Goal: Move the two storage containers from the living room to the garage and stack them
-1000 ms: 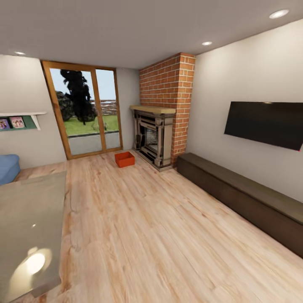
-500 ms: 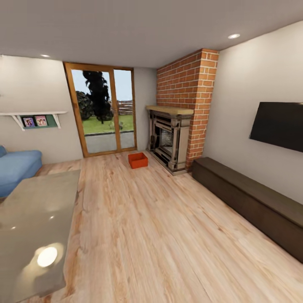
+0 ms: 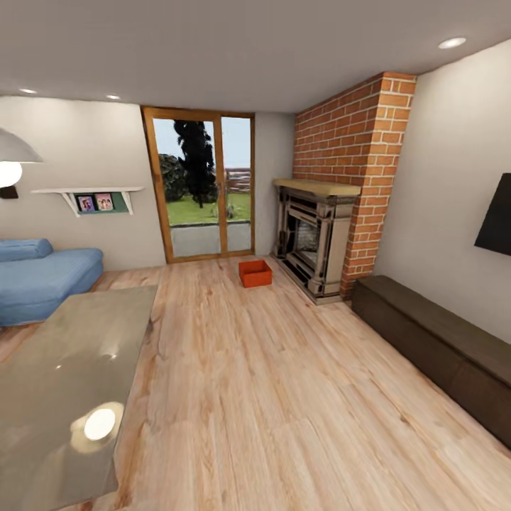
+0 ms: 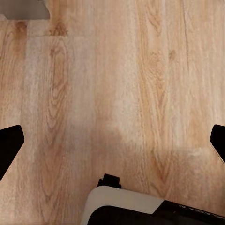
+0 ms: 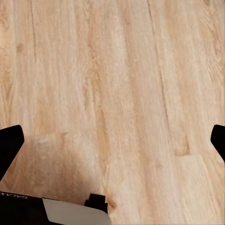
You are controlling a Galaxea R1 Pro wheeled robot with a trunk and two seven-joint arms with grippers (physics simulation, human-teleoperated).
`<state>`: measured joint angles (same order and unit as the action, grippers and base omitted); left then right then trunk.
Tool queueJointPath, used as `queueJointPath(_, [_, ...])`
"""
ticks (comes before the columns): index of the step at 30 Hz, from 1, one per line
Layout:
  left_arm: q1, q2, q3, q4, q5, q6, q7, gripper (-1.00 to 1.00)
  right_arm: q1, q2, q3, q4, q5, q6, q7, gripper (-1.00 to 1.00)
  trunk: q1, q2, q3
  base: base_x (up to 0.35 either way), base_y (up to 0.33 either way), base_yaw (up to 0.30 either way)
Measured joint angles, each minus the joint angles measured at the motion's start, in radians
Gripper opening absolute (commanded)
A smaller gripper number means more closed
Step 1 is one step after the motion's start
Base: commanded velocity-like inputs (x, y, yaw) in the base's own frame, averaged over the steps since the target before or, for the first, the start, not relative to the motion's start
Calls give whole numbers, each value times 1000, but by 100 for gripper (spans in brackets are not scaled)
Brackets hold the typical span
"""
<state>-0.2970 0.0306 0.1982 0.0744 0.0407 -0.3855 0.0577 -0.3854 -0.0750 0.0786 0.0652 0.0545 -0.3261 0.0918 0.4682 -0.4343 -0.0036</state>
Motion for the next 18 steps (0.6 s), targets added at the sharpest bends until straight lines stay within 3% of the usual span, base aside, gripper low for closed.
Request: queueJointPath(18, [0,-1,0,0,0,0,0,100,0,0,0,0,0,0,0,100,0,0,0,287,-211,252])
